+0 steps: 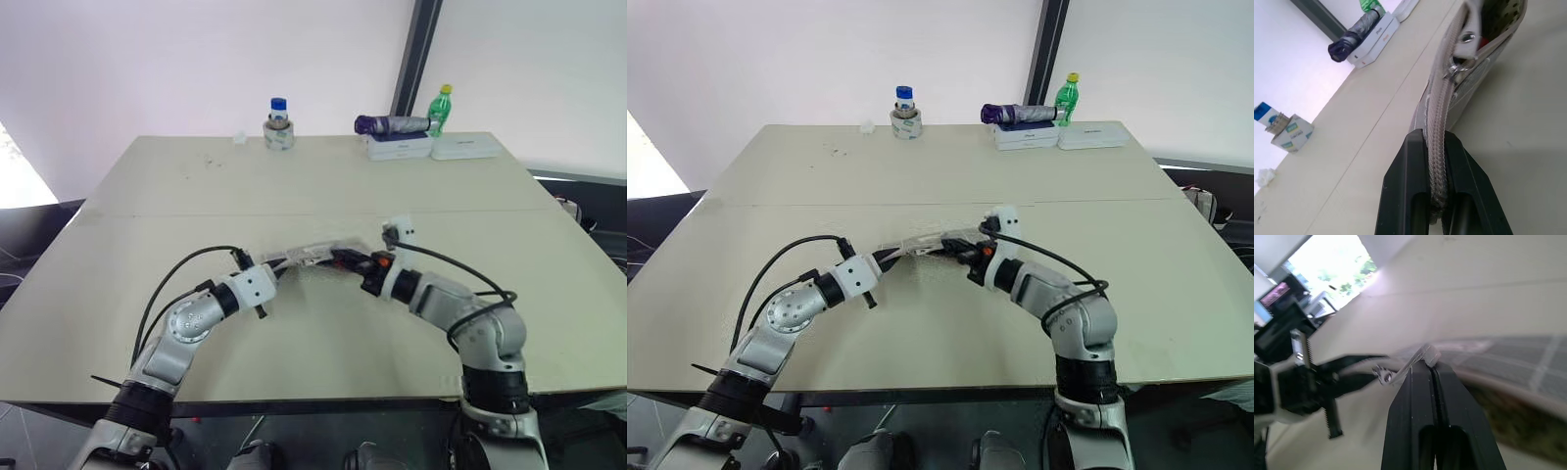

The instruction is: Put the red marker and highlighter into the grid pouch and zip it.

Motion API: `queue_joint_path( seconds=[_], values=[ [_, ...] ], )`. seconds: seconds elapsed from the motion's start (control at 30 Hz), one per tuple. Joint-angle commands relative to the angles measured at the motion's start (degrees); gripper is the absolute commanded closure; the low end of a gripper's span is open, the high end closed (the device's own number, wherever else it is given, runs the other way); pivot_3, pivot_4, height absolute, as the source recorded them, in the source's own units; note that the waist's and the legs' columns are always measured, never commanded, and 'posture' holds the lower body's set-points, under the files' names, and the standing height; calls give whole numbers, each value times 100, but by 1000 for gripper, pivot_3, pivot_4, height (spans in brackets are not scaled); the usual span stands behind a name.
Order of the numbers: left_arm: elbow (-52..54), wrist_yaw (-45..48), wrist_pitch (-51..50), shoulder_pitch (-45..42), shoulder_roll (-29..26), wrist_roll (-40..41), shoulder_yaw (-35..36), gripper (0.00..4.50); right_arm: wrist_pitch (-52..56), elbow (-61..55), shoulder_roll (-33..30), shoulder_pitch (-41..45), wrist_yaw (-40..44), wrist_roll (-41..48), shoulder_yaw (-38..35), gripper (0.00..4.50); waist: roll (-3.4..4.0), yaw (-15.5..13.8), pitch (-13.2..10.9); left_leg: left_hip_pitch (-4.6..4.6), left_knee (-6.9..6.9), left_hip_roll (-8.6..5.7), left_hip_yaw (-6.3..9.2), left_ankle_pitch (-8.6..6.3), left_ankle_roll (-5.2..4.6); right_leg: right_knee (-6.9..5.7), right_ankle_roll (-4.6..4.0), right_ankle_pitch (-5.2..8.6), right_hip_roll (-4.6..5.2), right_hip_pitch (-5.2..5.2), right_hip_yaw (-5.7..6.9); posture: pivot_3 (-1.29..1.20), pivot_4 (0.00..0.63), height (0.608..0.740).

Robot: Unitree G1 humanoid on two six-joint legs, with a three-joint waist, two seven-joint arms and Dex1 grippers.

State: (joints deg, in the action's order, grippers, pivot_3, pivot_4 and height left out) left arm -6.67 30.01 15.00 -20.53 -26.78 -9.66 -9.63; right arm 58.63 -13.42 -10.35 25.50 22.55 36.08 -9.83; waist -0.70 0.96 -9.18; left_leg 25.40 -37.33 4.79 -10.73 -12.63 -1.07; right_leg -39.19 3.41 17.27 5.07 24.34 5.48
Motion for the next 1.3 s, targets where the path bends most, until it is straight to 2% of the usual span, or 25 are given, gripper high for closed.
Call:
queue_joint_path(
  seconds=[0.03,0.3,0.6,0.8,0.93,1.03,1.1,1.13,1.2,1.27,1.3],
  values=[
    [61,-40,-5,-53,-65,92,184,4500,-14,-325,-85,-59,-197,172,-292,4470,0,2,0,0,0,0,0,0,0,0,0,0,-1,0,0,0,150,740],
    [32,-1,82,25,-228,80,172,4500,-348,-180,-558,-326,-254,101,-614,4470,0,3,0,0,3,0,1,0,0,1,0,0,-1,0,0,0,150,740],
    [-124,166,329,97,-409,191,176,4500,-1324,1087,-1738,-232,237,-406,-899,4470,0,-11,0,-1,3,-3,-1,-1,-1,5,0,0,1,0,0,0,150,740],
    [-198,631,235,117,-422,838,344,4500,-1718,1593,-2096,-154,700,-488,-737,4470,1,7,-1,-2,7,0,-2,0,0,5,1,0,-2,1,-1,0,150,740],
    [-130,1004,80,119,-444,1426,513,2869,-2035,1470,-2269,-343,1514,-410,-447,4500,1,-8,-1,-2,6,0,-2,0,0,6,1,1,-1,0,-1,0,150,740],
    [-48,1185,205,247,-645,1601,732,1289,-2520,1504,-2536,-433,1945,-667,-305,3649,1,-10,-1,-3,6,0,-1,0,0,7,1,1,-1,0,-1,0,150,740],
    [116,1444,-2,425,-820,1993,971,231,-3059,1564,-2786,-524,2433,-880,-200,2567,1,-3,-2,-3,6,-1,-2,0,0,8,1,1,-1,-1,-1,0,150,740],
    [202,1584,-109,523,-906,2182,1080,0,-3148,1609,-2849,-538,2601,-846,-233,2173,1,-2,-2,-2,7,0,-2,0,0,8,1,1,0,0,-1,0,150,740],
    [322,1817,-302,862,-1178,2535,1449,0,-3554,1667,-3070,-665,3115,-876,-236,1012,0,5,-2,-3,9,1,-1,0,0,9,2,1,-1,0,0,0,150,740],
    [427,1927,-474,1232,-1386,2783,1801,0,-3714,1724,-3273,-792,3442,-880,-250,43,1,12,-2,-6,11,2,-2,0,0,10,2,2,-1,-1,-1,0,150,740],
    [478,1924,-518,1364,-1449,2790,1892,0,-3841,1760,-3337,-842,3573,-899,-252,43,0,11,-2,-7,12,3,-2,0,0,10,2,2,0,-1,0,0,150,740]
  ],
)
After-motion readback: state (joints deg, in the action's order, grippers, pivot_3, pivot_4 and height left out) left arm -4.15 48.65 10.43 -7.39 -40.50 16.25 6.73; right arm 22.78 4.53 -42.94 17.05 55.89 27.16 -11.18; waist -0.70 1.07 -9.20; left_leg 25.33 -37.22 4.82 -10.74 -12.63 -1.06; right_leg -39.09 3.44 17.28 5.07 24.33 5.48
